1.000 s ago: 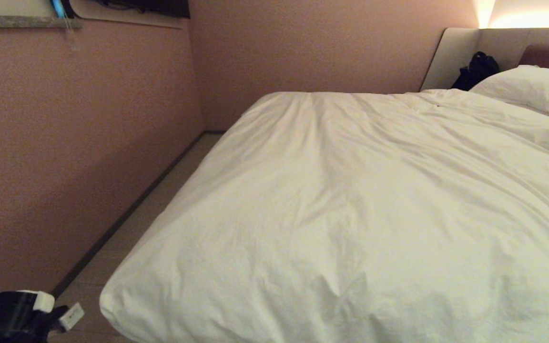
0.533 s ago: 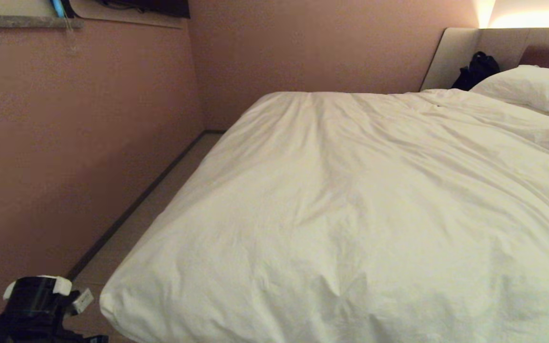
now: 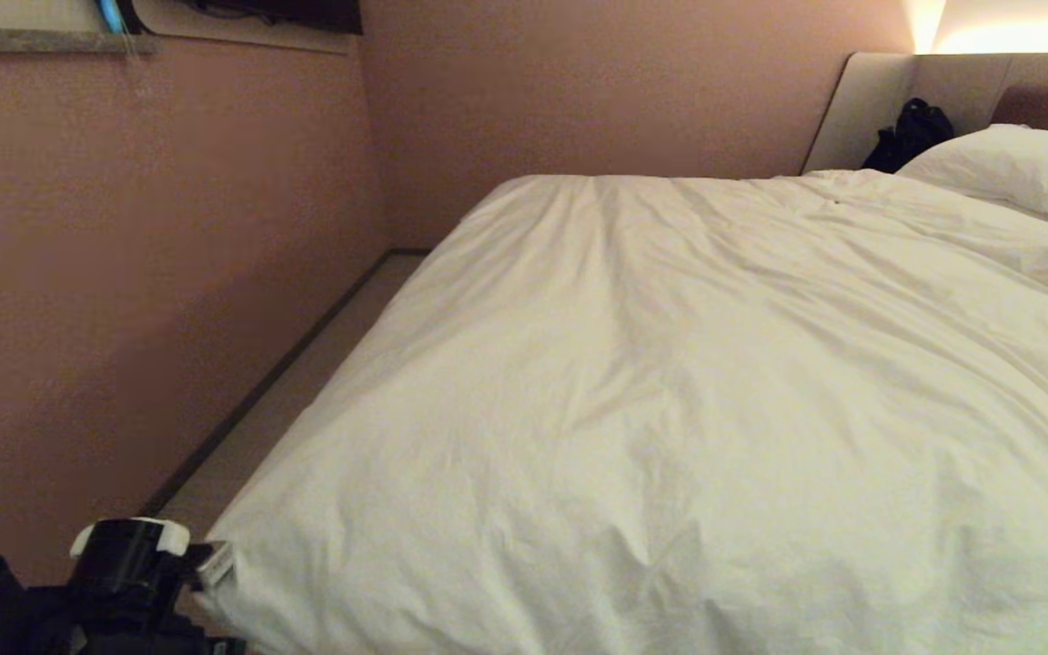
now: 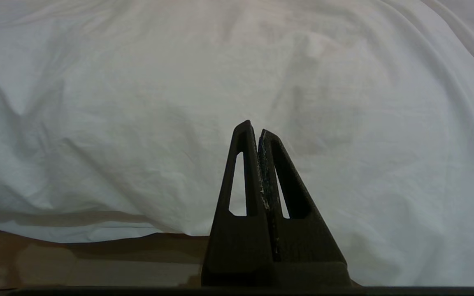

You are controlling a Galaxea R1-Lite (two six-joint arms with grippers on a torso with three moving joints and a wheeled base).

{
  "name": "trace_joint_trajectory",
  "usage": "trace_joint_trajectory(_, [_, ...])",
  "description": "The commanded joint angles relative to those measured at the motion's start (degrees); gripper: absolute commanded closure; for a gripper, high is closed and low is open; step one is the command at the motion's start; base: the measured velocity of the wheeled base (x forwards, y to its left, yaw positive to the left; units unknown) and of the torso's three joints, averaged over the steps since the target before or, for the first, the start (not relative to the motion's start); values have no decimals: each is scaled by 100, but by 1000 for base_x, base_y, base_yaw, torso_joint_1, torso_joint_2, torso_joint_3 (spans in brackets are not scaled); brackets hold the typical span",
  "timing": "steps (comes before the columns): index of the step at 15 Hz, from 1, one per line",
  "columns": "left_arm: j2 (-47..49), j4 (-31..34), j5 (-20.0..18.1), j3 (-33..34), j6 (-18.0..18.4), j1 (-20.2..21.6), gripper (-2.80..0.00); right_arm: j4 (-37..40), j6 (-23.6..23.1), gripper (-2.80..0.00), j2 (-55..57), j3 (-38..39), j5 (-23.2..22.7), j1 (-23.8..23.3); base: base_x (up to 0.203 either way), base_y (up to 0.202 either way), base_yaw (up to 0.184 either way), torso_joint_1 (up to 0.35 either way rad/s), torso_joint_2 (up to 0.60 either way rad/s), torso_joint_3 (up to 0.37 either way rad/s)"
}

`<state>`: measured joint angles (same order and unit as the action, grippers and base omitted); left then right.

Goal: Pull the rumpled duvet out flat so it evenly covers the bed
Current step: Flatten the corners of the folded blanket

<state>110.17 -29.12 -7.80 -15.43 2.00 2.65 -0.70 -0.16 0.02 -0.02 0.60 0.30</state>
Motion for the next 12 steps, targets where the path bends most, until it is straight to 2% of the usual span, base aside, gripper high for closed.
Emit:
trace_joint_trajectory(1, [74,-390,-107,-18,-27,-250,0,0,-2,0,-2,2,-7,5,0,0,0,0,0,0])
trace_joint_trajectory(2, [74,-408,-123,-24,-40,-260,0,0,-2,0,-2,2,-1,5,0,0,0,0,0,0])
trace_joint_trajectory(4, [58,-464,-253,-55,-396,-336,0,0,-2,0,-2,2,2,-3,0,0,0,0,0,0])
trace_joint_trajectory(6, [43,-451,-270,-8,-542,-335,0,0,-2,0,-2,-1,-2,4,0,0,0,0,0,0])
trace_joint_trajectory(9, [-52,-419,-224,120,-614,-243,0,0,-2,0,-2,2,2,5,0,0,0,0,0,0])
trace_joint_trajectory(12, [-100,-488,-19,51,-1090,-86,0,0,-2,0,-2,-4,2,-1,0,0,0,0,0,0])
